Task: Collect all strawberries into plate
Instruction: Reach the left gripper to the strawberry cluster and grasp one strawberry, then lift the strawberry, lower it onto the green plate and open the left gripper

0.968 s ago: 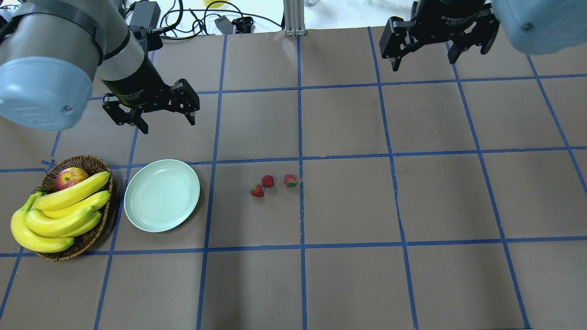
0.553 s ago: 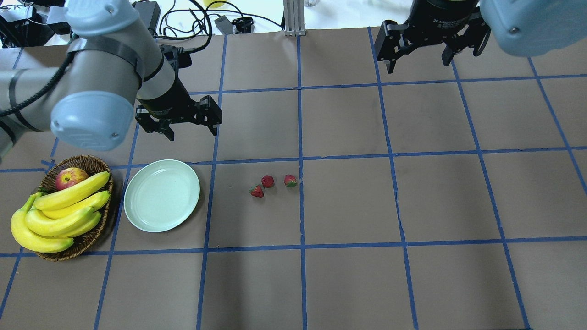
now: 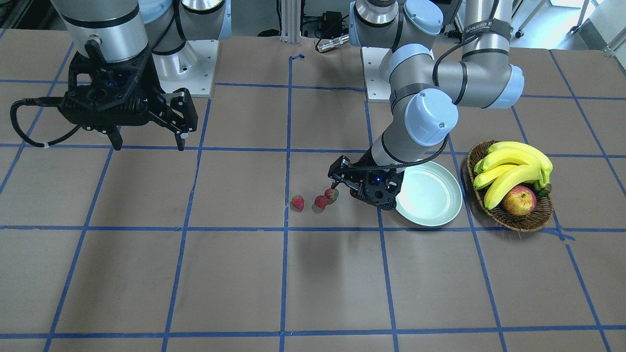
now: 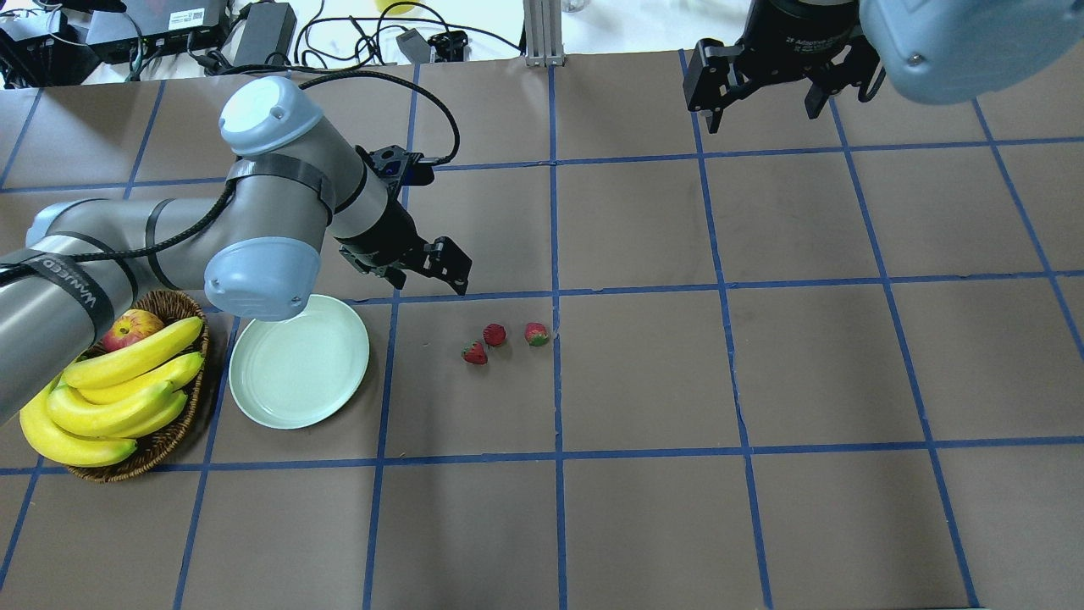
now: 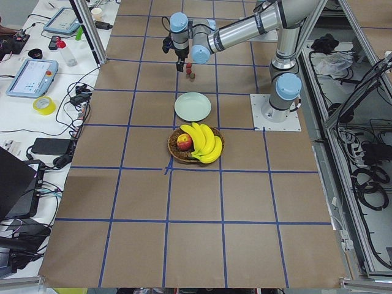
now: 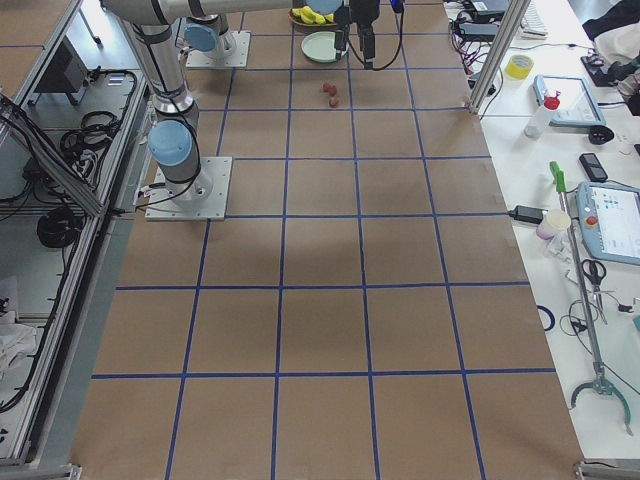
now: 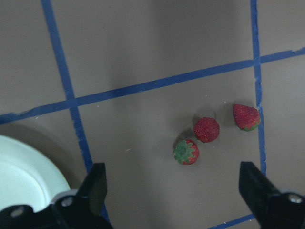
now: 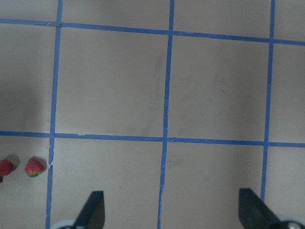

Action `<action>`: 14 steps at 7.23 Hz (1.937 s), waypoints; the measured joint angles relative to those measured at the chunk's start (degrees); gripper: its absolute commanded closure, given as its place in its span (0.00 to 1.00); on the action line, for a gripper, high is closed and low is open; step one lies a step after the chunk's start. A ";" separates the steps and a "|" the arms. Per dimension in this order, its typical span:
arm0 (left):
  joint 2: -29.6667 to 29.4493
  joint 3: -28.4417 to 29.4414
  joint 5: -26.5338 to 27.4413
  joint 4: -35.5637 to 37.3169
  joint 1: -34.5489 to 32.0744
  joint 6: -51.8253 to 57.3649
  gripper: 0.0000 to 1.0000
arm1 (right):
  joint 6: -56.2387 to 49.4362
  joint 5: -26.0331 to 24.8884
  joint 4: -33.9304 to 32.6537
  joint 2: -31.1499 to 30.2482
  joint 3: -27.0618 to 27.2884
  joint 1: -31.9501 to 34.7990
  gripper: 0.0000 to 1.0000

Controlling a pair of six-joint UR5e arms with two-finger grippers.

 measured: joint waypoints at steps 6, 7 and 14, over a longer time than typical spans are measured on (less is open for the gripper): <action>-8.09 -2.29 -1.52 9.44 -5.18 5.99 0.21 | -0.10 -0.03 1.32 -0.40 0.01 0.22 0.00; -8.33 -2.76 -1.39 9.51 -5.61 6.49 0.28 | -0.03 0.24 1.37 -0.23 0.05 0.37 0.00; -7.64 -1.17 -0.95 9.36 -6.00 10.55 1.00 | -0.18 0.98 1.39 -0.40 0.03 0.71 0.00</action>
